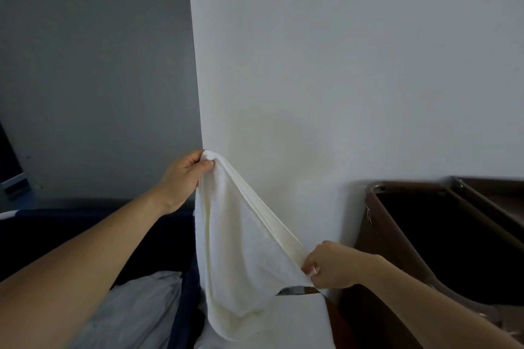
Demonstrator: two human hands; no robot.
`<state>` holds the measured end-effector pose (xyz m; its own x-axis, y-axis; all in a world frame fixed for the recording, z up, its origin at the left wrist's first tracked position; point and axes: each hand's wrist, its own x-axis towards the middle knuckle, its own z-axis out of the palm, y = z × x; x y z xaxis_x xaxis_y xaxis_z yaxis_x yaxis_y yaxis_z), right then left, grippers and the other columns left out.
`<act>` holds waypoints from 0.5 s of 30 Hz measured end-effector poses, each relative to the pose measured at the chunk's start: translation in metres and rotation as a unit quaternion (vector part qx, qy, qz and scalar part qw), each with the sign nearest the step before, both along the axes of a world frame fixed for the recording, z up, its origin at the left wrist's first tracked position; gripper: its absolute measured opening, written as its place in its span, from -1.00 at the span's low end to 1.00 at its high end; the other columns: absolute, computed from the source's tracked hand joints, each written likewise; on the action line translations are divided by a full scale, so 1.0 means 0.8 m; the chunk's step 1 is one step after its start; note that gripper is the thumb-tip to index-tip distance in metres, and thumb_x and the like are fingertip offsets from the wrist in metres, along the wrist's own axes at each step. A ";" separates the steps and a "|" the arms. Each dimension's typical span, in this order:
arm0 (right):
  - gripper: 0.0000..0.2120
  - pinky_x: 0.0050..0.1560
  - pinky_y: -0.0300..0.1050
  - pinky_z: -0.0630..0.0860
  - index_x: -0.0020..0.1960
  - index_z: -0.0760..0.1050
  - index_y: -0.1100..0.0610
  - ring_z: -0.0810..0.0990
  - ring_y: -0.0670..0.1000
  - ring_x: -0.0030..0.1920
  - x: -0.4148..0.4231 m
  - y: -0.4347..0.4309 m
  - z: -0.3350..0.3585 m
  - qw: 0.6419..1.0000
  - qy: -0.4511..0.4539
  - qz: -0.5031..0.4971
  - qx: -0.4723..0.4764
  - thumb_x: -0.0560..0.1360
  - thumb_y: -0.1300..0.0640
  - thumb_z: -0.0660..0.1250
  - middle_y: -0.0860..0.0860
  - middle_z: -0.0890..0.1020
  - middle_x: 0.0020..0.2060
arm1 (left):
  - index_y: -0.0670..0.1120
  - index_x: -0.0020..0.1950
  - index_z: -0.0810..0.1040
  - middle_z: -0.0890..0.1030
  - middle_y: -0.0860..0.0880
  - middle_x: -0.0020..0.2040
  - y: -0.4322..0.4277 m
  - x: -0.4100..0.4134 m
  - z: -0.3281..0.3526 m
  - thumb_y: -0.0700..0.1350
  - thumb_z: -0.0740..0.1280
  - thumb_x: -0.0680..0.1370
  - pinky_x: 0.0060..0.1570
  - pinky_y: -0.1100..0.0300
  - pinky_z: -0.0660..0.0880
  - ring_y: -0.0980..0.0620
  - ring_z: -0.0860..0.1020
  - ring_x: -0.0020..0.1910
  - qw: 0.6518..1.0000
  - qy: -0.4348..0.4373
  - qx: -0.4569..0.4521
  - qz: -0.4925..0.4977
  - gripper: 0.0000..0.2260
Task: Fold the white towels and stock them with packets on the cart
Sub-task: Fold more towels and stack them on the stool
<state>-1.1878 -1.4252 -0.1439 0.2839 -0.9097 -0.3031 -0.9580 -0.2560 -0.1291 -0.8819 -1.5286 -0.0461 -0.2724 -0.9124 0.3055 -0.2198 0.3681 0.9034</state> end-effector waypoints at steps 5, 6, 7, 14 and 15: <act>-0.66 0.32 -0.10 0.42 0.31 0.56 -0.04 0.57 -0.01 0.15 -0.002 -0.002 -0.007 0.997 0.049 -0.003 -0.053 0.59 0.00 0.18 -0.10 0.64 0.17 | -0.18 0.13 0.57 0.59 -0.06 -0.05 0.001 0.001 0.001 -0.12 0.19 0.67 -0.04 0.13 0.49 0.09 0.55 -0.12 1.000 0.010 0.008 -0.002 -0.79; -0.66 0.27 -0.10 0.44 0.30 0.57 -0.04 0.58 0.00 0.12 -0.003 -0.003 -0.009 0.995 0.073 0.012 -0.066 0.60 -0.01 0.17 -0.10 0.65 0.14 | -0.18 0.13 0.57 0.59 -0.07 -0.04 0.001 0.001 0.000 -0.12 0.19 0.67 -0.02 0.12 0.49 0.07 0.56 -0.11 1.000 0.006 0.009 -0.007 -0.79; -0.66 0.22 -0.11 0.45 0.28 0.58 -0.04 0.59 0.01 0.10 -0.003 -0.004 -0.012 0.992 0.093 0.027 -0.076 0.60 -0.03 0.16 -0.10 0.66 0.11 | -0.17 0.13 0.57 0.60 -0.07 -0.04 0.001 0.000 0.000 -0.12 0.19 0.67 -0.01 0.11 0.50 0.07 0.56 -0.10 1.000 -0.001 0.009 -0.012 -0.79; -0.73 -0.01 -0.20 0.48 0.07 0.55 0.05 0.55 -0.02 -0.09 -0.018 -0.002 -0.009 0.977 0.047 0.037 -0.206 0.63 -0.02 0.11 -0.07 0.58 -0.10 | -0.20 0.14 0.57 0.58 -0.16 0.00 0.000 0.009 0.003 -0.12 0.19 0.67 -0.01 0.08 0.48 0.01 0.54 -0.08 1.000 0.004 0.009 0.021 -0.78; -0.78 -0.09 -0.31 0.43 0.02 0.52 0.05 0.54 -0.04 -0.14 -0.024 -0.001 -0.004 0.972 -0.011 0.022 -0.233 0.63 0.00 0.13 -0.09 0.55 -0.13 | -0.21 0.14 0.56 0.57 -0.17 -0.01 -0.002 0.016 0.003 -0.12 0.19 0.67 0.00 0.05 0.47 -0.02 0.52 -0.07 0.999 0.012 0.011 0.037 -0.78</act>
